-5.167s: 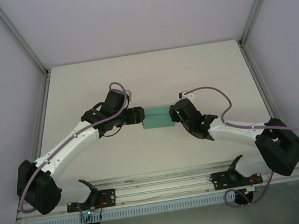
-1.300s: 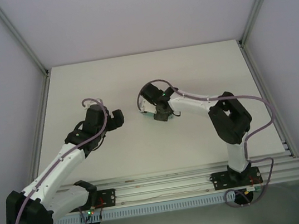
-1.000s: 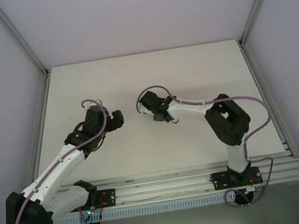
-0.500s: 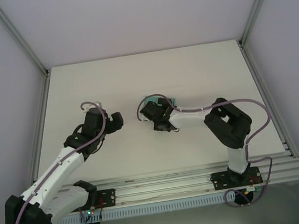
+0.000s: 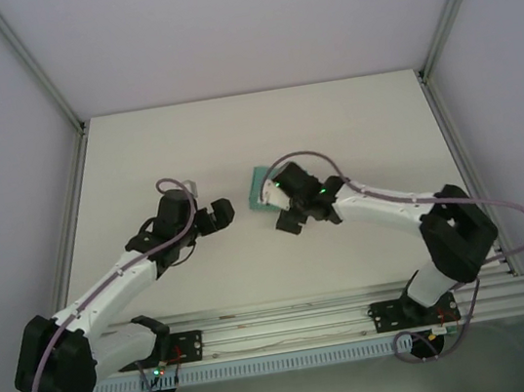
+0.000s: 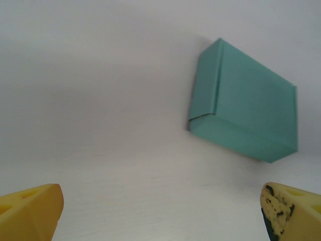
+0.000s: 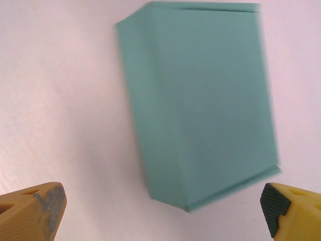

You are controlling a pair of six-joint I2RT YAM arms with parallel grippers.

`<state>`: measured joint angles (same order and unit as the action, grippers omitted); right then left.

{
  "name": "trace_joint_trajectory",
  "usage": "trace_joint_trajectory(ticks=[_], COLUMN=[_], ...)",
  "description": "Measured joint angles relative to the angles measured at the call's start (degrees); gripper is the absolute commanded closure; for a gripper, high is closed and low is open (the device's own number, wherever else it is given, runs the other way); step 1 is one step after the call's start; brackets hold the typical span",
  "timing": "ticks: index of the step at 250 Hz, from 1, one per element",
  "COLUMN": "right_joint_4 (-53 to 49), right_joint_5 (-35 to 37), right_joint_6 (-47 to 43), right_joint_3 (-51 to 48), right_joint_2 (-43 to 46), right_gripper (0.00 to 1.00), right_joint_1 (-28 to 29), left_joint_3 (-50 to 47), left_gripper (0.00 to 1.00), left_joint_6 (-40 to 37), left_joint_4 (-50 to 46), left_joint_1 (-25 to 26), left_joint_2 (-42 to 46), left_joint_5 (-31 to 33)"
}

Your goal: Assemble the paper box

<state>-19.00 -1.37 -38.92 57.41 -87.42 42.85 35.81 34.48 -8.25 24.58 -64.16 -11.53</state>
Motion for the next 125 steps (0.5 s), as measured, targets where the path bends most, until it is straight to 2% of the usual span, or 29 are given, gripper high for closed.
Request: trace_joint_trajectory(ticks=[31,64,92,112,125], right_joint_4=[4.68,9.11,11.58,12.52,12.87], right_joint_5=[0.28,5.07,6.58,3.89,1.75], right_joint_6=[6.36,16.63,25.27,28.48,30.03], right_joint_3=[-1.40,-3.08,-4.66,-5.77,-5.79], right_joint_2=[3.74,6.62,9.09,10.47,10.38], right_gripper=[0.00,0.00,0.00,0.00,0.00], right_joint_1=[-5.57,-11.43,-19.50,-24.15,-24.94], left_joint_3=[0.04,1.64,2.38,2.32,2.01], left_gripper=[0.00,0.00,0.00,0.00,0.00], left_joint_6=[-0.02,-1.16,-2.73,-3.08,-2.97], left_joint_4=[1.14,-3.26,-4.87,-4.11,-2.16], left_joint_1=[0.02,0.00,-0.70,-1.36,-1.44], left_joint_2=[-0.57,1.16,5.92,9.05,9.90], left_joint_5=[0.72,11.21,19.26,20.35,18.75])
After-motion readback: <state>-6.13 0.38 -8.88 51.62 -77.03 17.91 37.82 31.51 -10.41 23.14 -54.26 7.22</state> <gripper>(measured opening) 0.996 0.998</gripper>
